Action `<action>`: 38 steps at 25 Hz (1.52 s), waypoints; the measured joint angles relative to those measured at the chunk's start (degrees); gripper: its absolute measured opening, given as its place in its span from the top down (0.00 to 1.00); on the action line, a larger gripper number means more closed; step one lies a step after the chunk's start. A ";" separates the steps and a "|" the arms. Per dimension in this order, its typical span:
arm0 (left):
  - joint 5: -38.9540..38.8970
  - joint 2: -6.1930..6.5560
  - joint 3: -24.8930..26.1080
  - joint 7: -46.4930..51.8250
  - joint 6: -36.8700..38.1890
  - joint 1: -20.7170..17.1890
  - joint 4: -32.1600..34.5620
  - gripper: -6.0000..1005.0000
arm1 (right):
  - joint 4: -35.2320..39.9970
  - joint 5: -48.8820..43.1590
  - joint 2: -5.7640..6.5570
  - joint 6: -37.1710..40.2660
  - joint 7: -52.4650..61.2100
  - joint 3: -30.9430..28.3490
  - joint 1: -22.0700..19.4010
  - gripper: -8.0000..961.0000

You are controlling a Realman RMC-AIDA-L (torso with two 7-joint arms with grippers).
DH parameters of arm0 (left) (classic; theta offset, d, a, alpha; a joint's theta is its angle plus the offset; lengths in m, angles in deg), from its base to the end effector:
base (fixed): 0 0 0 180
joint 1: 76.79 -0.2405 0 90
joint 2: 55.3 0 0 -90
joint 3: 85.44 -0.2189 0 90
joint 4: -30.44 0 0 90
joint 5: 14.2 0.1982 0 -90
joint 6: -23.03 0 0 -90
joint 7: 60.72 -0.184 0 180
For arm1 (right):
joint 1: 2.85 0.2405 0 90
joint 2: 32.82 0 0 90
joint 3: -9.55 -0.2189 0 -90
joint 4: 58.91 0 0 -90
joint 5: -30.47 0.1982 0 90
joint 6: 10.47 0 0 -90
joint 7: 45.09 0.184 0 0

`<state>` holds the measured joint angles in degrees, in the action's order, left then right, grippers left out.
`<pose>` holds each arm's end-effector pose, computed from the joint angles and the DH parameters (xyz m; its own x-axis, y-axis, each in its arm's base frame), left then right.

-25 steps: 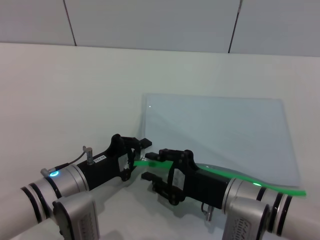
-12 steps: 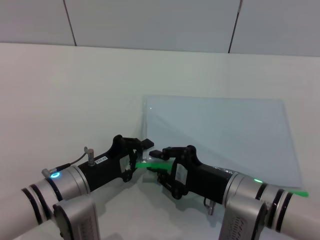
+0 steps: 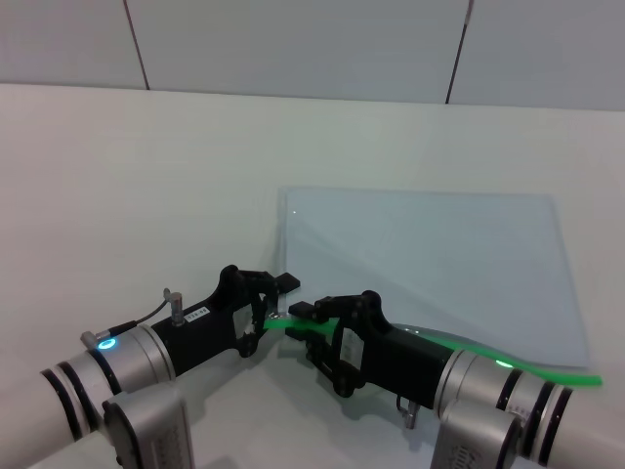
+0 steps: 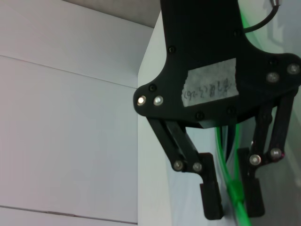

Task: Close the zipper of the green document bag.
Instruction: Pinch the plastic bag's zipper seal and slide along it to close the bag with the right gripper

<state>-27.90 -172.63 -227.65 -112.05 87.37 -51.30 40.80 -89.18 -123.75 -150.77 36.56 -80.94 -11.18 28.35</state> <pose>-0.2449 0.2927 -0.0972 0.6496 -0.6874 -0.3248 -0.6705 -0.3165 -0.6710 0.1608 0.2722 -0.1674 0.7710 0.6357 -0.0383 0.4746 -0.6136 -0.6311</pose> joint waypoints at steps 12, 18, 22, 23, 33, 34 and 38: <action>-0.01 0.00 -0.64 -0.10 -0.02 0.00 0.44 0.95 | 0.04 0.01 -0.17 -0.05 -1.46 0.09 0.00 0.88; 0.00 0.00 -0.64 -0.10 -0.01 -0.23 0.54 0.95 | -0.49 0.14 -0.15 -0.14 -2.87 0.15 -0.53 0.91; 0.00 0.04 -0.64 -0.09 0.02 -0.40 0.54 0.95 | -1.45 0.29 -0.02 -0.13 -4.49 0.08 -1.33 0.91; 0.00 0.04 -0.64 -0.09 0.02 -0.43 0.54 0.95 | -1.51 0.30 0.00 -0.13 -4.60 0.06 -1.40 0.91; 0.00 0.09 -0.61 -0.08 0.00 -0.55 0.44 0.95 | -1.57 0.34 0.08 -0.04 -5.17 -0.70 -2.57 0.91; 0.00 0.09 -0.61 -0.09 -0.01 -0.56 0.41 0.95 | -1.57 0.36 0.10 -0.03 -5.23 -0.76 -2.67 0.91; 0.00 0.09 -0.61 -0.08 -0.02 -0.70 0.35 0.95 | -1.55 0.39 0.18 -0.17 -5.44 -1.20 -3.07 0.91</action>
<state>-27.91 -172.54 -228.26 -112.13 87.35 -52.00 41.16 -90.73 -123.36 -150.59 36.39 -86.38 -12.38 25.27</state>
